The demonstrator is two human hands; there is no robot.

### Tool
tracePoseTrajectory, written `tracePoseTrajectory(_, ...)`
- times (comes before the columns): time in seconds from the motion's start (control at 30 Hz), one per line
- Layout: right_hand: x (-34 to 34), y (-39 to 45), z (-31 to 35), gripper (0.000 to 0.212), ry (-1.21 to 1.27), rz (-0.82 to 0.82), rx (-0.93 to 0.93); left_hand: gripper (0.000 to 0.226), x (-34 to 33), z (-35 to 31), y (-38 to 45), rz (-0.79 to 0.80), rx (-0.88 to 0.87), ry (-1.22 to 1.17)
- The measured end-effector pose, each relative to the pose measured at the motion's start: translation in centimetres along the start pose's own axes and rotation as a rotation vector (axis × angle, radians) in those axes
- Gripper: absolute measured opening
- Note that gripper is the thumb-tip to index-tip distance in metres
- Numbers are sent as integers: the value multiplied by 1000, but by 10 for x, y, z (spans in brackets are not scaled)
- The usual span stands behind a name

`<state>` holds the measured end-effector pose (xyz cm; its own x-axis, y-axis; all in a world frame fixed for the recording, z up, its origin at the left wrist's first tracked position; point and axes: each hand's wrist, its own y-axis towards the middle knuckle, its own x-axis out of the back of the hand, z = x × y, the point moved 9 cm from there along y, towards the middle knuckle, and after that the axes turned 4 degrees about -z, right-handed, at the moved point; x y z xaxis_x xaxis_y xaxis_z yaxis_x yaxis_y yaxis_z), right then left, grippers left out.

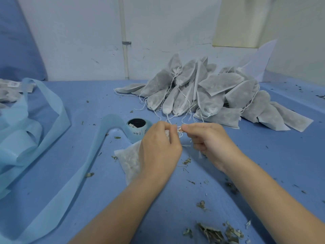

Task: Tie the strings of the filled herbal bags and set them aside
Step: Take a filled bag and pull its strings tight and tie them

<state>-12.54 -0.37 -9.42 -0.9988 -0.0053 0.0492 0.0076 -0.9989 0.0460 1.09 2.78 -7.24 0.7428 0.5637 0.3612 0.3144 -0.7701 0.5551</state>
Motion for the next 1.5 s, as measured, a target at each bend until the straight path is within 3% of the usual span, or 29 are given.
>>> tracePoseTrajectory(0.13,-13,-3,-6,21,163,39,-60,15,-3,4,3,48,70,-35)
tracePoseTrajectory(0.3,-35,-8,-20,13,544,170,-314,8,4,4,5,30,121,-176)
tracePoseTrajectory(0.4,-38,-10,-20,9,590,176,-337,12,12,-10,0,-39,-36,-179)
tracePoseTrajectory(0.53,-32,-9,-20,7,575,135,-328,10,22,-28,-9,-167,-278,27)
tracePoseTrajectory(0.67,-22,-5,-21,17,501,69,-314,10,28,-32,-11,-255,-352,61)
tracePoseTrajectory(0.9,-6,-1,-9,11,231,-31,-120,9,24,-29,-3,-192,-296,180)
tracePoseTrajectory(1.07,1,-2,1,19,109,-42,0,8,13,-15,2,-88,-114,159)
tracePoseTrajectory(1.3,-3,-4,6,19,37,-87,132,11,-2,4,6,106,148,-94)
tracePoseTrajectory(1.5,-16,-7,5,15,151,-112,146,11,2,-1,9,101,133,-73)
